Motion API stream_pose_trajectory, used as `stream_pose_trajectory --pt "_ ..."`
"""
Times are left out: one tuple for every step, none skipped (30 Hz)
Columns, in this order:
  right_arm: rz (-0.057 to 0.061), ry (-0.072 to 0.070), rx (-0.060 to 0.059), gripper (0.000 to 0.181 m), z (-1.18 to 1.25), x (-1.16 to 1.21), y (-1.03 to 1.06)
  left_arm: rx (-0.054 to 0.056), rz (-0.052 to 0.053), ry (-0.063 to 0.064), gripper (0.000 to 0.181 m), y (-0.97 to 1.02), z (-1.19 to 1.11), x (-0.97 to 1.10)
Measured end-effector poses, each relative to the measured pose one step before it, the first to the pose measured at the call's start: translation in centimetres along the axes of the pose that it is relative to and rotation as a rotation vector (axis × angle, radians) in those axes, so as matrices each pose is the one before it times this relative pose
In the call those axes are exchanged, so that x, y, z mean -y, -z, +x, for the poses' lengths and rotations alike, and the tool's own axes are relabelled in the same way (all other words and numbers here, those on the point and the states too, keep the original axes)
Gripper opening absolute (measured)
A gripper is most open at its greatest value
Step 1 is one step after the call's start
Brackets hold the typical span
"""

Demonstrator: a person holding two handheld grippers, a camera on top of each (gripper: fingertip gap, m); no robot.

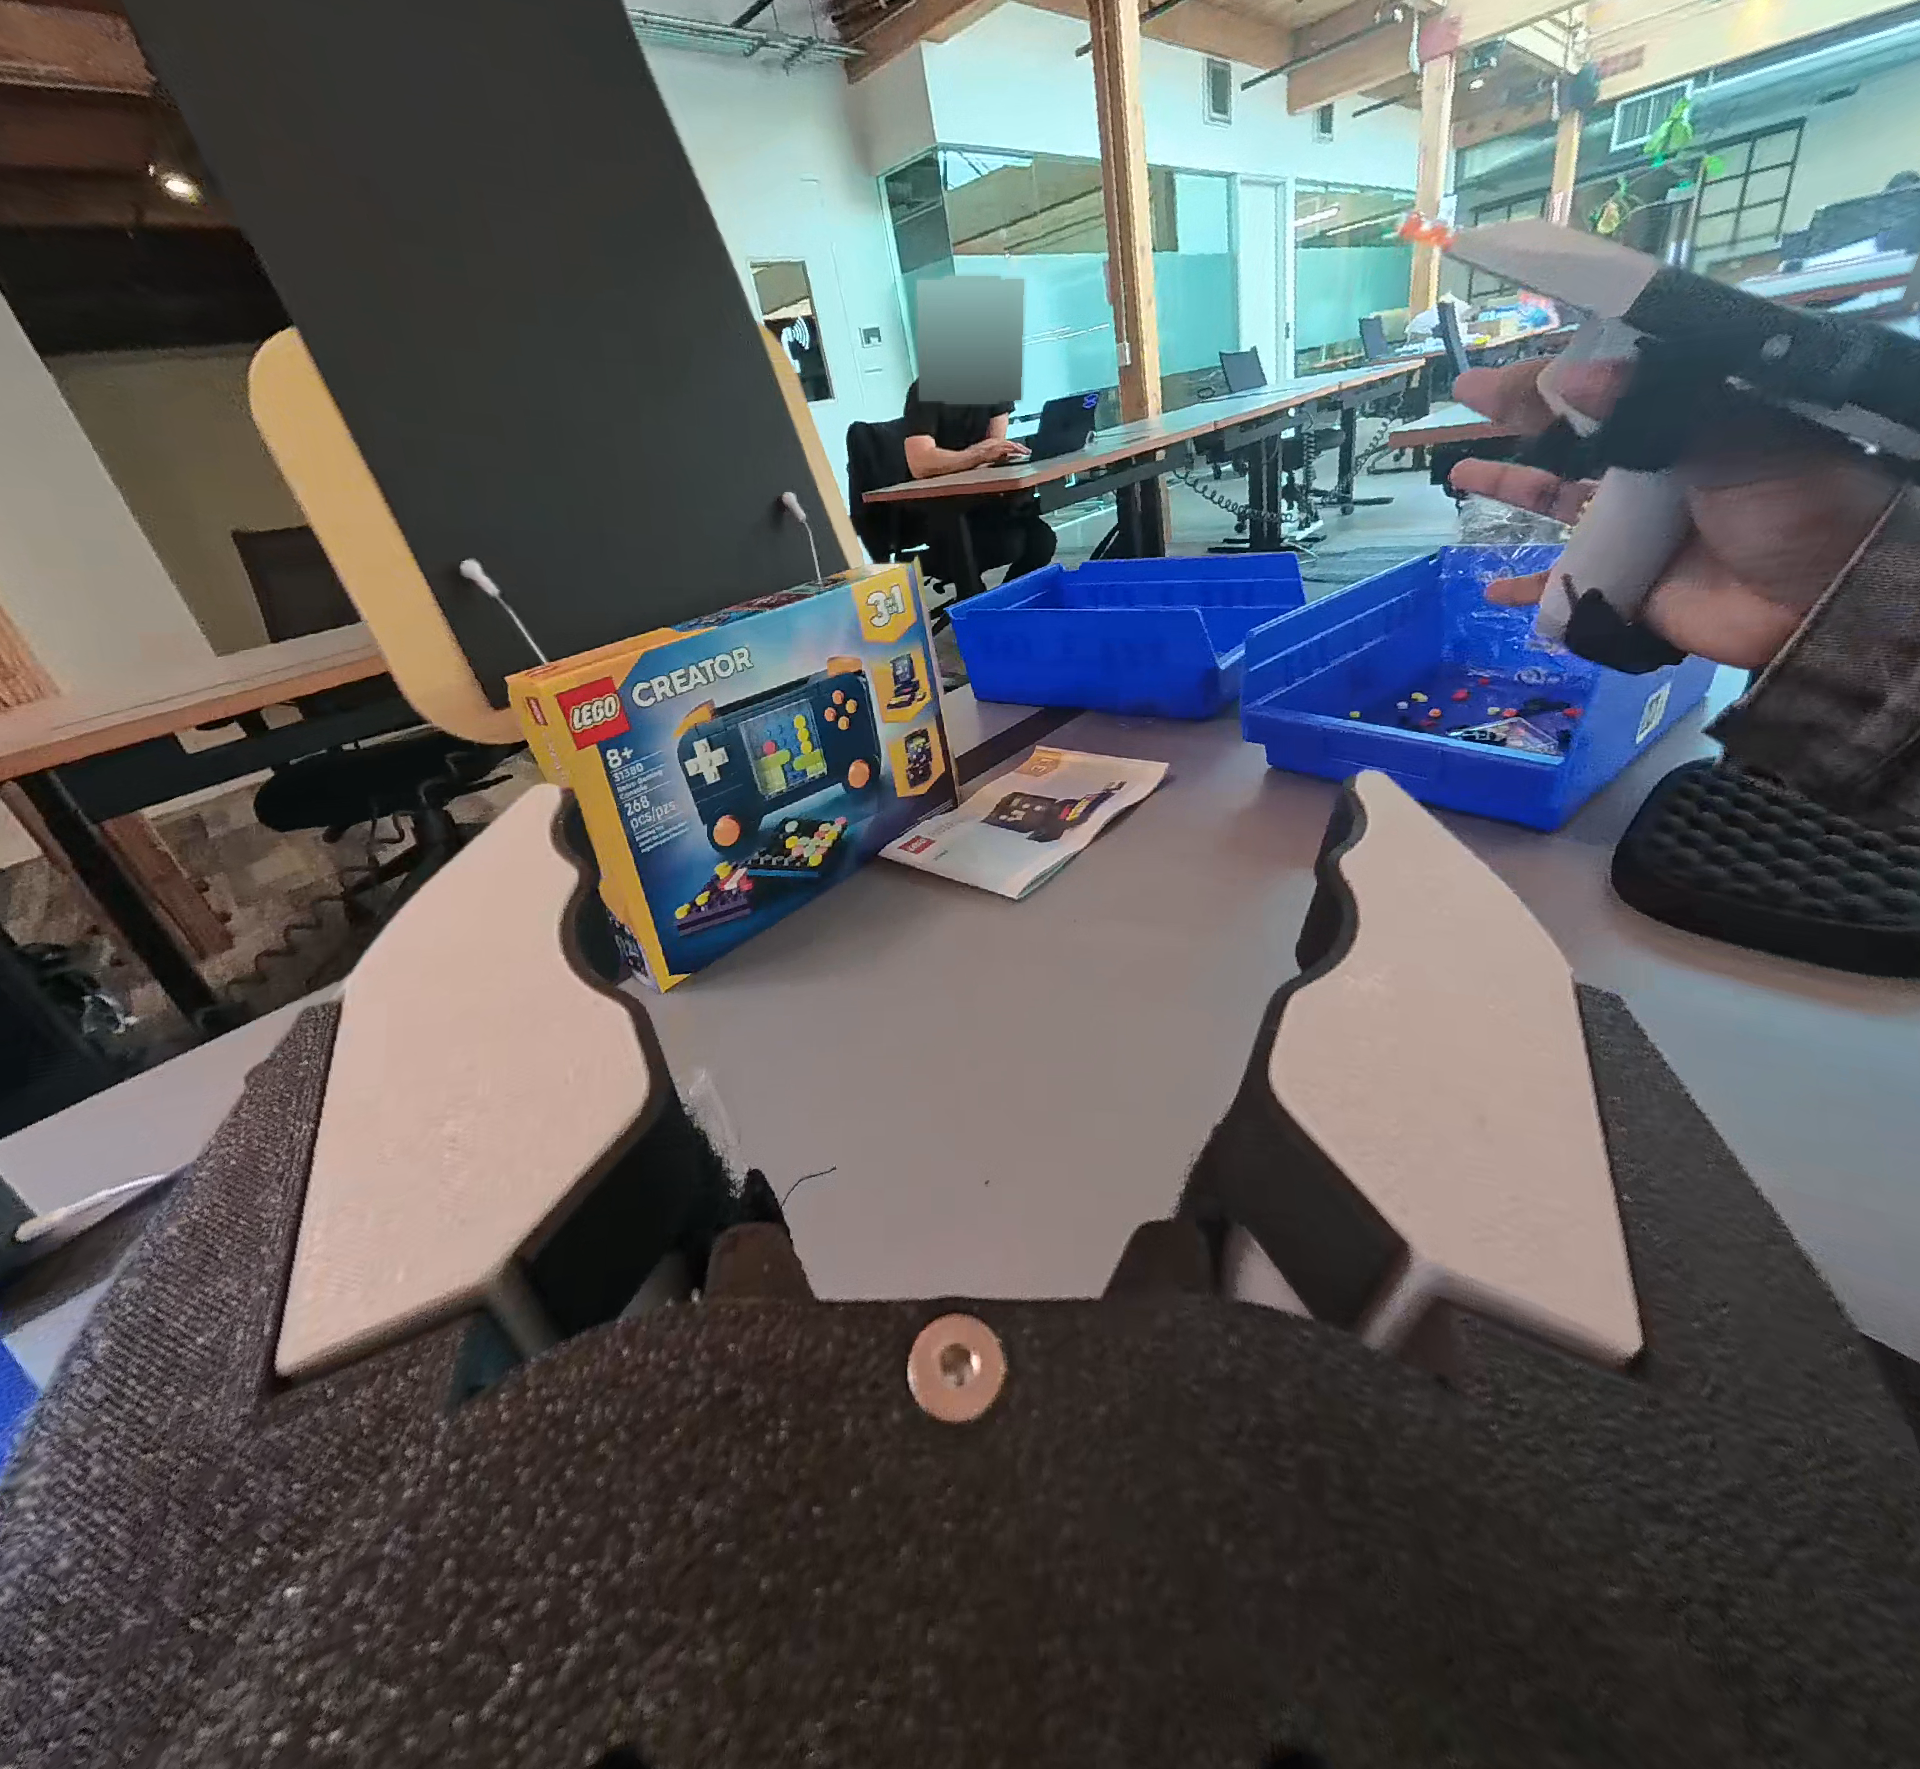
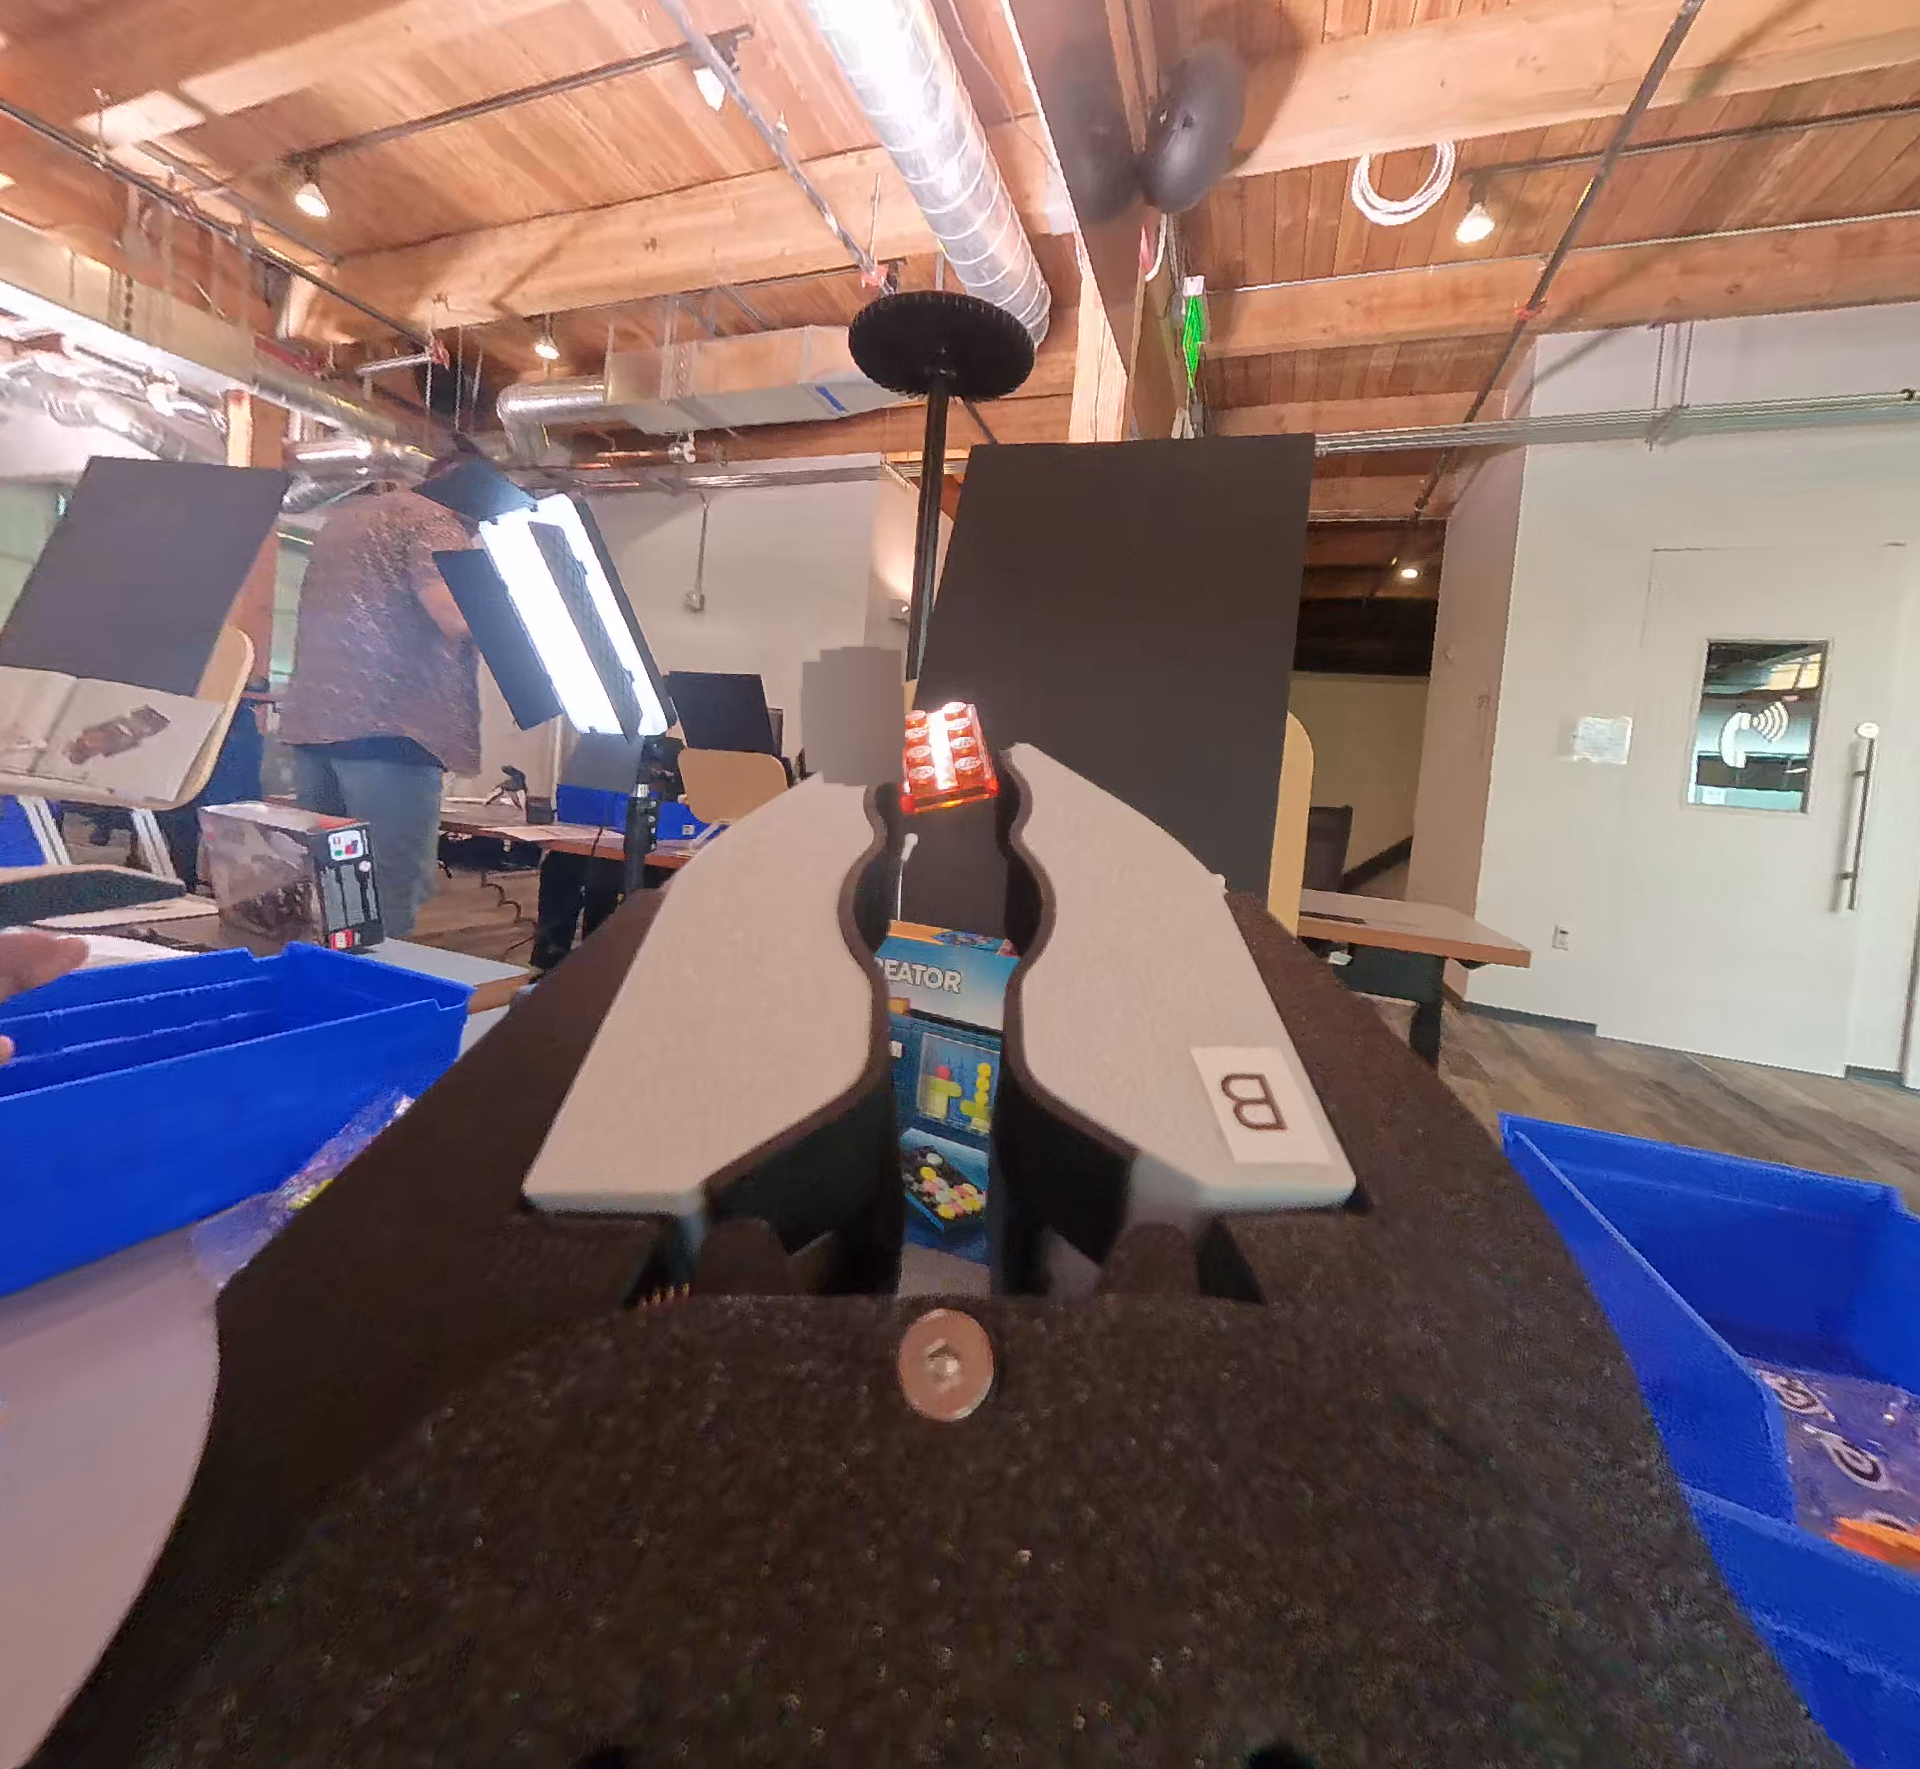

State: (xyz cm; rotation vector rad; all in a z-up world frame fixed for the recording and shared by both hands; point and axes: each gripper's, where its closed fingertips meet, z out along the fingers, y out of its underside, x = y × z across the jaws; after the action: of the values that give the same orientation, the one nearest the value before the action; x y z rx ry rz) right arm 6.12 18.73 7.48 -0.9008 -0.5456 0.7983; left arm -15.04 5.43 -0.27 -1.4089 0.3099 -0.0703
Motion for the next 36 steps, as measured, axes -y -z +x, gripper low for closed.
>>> stream_pose_trajectory --pt "-0.0054 -0.0048 0.0016 0.016 0.032 -0.039 -0.05 0.0061 0.0004 0.0063 0.129 0.076 -0.279 -0.11" --pt "-0.0086 0.0009 -0.0009 0.016 0.078 -0.095 0.003 0.0083 -0.0008 0.0034 0.129 0.071 -0.294 -0.099" --pt "-0.0125 0.009 -0.0039 0.017 0.135 -0.135 0.019 0.0072 -0.0018 0.0016 0.129 0.076 -0.253 -0.105" --pt "-0.0173 0.0166 -0.0061 0.017 0.202 -0.164 0.025 0.0054 -0.0008 0.001 0.129 0.078 -0.204 -0.074" --pt "-0.0219 0.0217 -0.0058 0.017 0.296 -0.14 -0.027 0.0055 0.0009 0.0011 0.129 0.064 -0.194 -0.051" --pt "-0.0228 0.0238 0.0076 0.016 0.251 -0.048 -0.142 0.0044 0.0012 0.0009 0.129 0.049 -0.162 -0.066" --pt "-0.0312 0.0261 0.0239 0.017 0.246 -0.04 -0.278 0.0015 0.0001 0.0025 0.129 0.03 -0.128 -0.086" --pt "-0.0522 0.0348 0.0284 0.017 0.452 -0.234 -0.362 -0.0009 -0.0002 0.005 0.128 0.007 -0.093 -0.115" --pt "-0.0717 0.0447 0.0328 0.017 0.701 -0.524 -0.409 -0.0022 0.0017 0.0078 0.128 -0.016 -0.086 -0.116" --pt "-0.0761 0.0458 0.0363 0.017 0.888 -0.664 -0.38 0.0026 0.0053 0.0107 0.126 -0.024 -0.144 -0.088" --pt "-0.0576 0.0362 0.0183 0.017 1.263 -0.556 -0.285 0.0059 0.0091 0.0112 0.123 -0.037 -0.192 -0.046" --pt "-0.0365 0.0247 0.0084 0.017 1.454 -0.431 -0.266 0.0057 0.0105 0.0126 0.12 -0.052 -0.152 -0.033" --pt "-0.0297 0.0103 0.0071 0.017 1.49 -0.495 -0.278 0.0003 0.0081 0.0112 0.116 -0.068 -0.028 -0.06" --pt "-0.0341 0.0032 0.0069 0.017 1.479 -0.695 -0.331 -0.0075 0.007 0.0061 0.11 -0.085 0.111 -0.07" --pt "-0.0401 0.0063 0.0039 0.017 1.462 -0.902 -0.395 -0.0093 0.0103 0.0016 0.1 -0.088 0.197 -0.016" --pt "-0.0389 0.012 -0.0068 0.017 1.512 -0.985 -0.449 -0.007 0.0143 -0.0005 0.09 -0.088 0.229 0.078" --pt "-0.0377 0.0184 -0.0063 0.017 1.387 -1.059 -0.544 -0.005 0.0147 -0.0006 0.082 -0.105 0.248 0.147" --pt "-0.0428 0.017 0.0031 0.017 1.175 -1.165 -0.659 -0.0034 0.009 0.0007 0.076 -0.124 0.261 0.114" --pt "-0.0444 0.0098 0.0143 0.017 0.955 -1.223 -0.759 -0.0132 0.0017 -0.0013 0.067 -0.067 0.448 0.014" --pt "-0.0403 -0.0005 0.0154 0.017 0.905 -1.194 -0.801 -0.0286 -0.0009 -0.0038 0.056 0.025 0.735 -0.126" --pt "-0.0309 -0.0063 0.0147 0.017 0.902 -1.066 -0.846 -0.0313 0.0021 -0.0036 0.045 0.154 0.868 -0.235" --pt "-0.0326 -0.0073 0.0101 0.017 0.967 -1.103 -0.875 -0.0193 0.0085 -0.0013 0.036 0.299 0.768 -0.285" --pt "-0.0436 -0.003 0.0028 0.017 1.073 -1.259 -0.894 0.0189 0.0218 0.0058 0.032 0.447 0.29 -0.211" --pt "-0.0548 0.0001 0.0085 0.017 0.996 -1.433 -0.965 0.0626 0.0351 0.0087 0.032 0.616 -0.319 -0.092" --pt "-0.0609 -0.0138 0.0109 0.017 0.913 -1.532 -1.014 0.0771 0.0352 0.006 0.034 0.805 -0.666 -0.073" --pt "-0.0572 -0.029 0.0091 0.017 0.908 -1.455 -1.047 0.0701 0.0258 0.006 0.036 0.893 -0.757 -0.118" --pt "-0.0534 -0.0334 0.0176 0.017 0.738 -1.339 -1.078 0.0512 0.0115 0.002 0.036 0.89 -0.642 -0.22" --pt "-0.0532 -0.0323 0.0057 0.017 0.852 -1.23 -1.051 0.0451 0.0004 -0.003 0.036 0.824 -0.664 -0.28" --pt "-0.049 -0.0217 -0.0083 0.017 0.977 -1.072 -1.018 0.0509 -0.0051 0.0002 0.036 0.729 -0.792 -0.253" --pt "-0.0482 -0.0087 -0.0077 0.017 0.859 -0.965 -1.04 0.0509 -0.0059 0.0044 0.036 0.549 -0.838 -0.174" --pt "-0.0514 -0.0012 -0.0043 0.017 0.723 -0.9 -1.051 0.0409 -0.0075 0.0087 0.037 0.348 -0.743 -0.117" --pt "-0.0416 0.0002 -0.009 0.017 0.704 -0.639 -1.028 0.0265 -0.0122 0.0125 0.038 0.13 -0.558 -0.101" --pt "-0.0251 -0.0058 0.0005 0.017 0.524 -0.295 -0.999 0.0167 -0.0166 0.0111 0.04 -0.047 -0.397 -0.089" --pt "-0.0221 -0.024 0.0205 0.017 0.213 -0.119 -0.972 0.0092 -0.0162 0.0004 0.041 -0.152 -0.243 -0.04" --pt "-0.0266 -0.0403 0.0276 0.017 0.103 -0.056 -0.945 0.0031 -0.0131 -0.0124 0.041 -0.227 -0.091 0.022" --pt "-0.0272 -0.0378 0.0222 0.017 0.176 -0.019 -0.918 -0.0006 -0.0112 -0.0213 0.041 -0.282 0.023 0.058"
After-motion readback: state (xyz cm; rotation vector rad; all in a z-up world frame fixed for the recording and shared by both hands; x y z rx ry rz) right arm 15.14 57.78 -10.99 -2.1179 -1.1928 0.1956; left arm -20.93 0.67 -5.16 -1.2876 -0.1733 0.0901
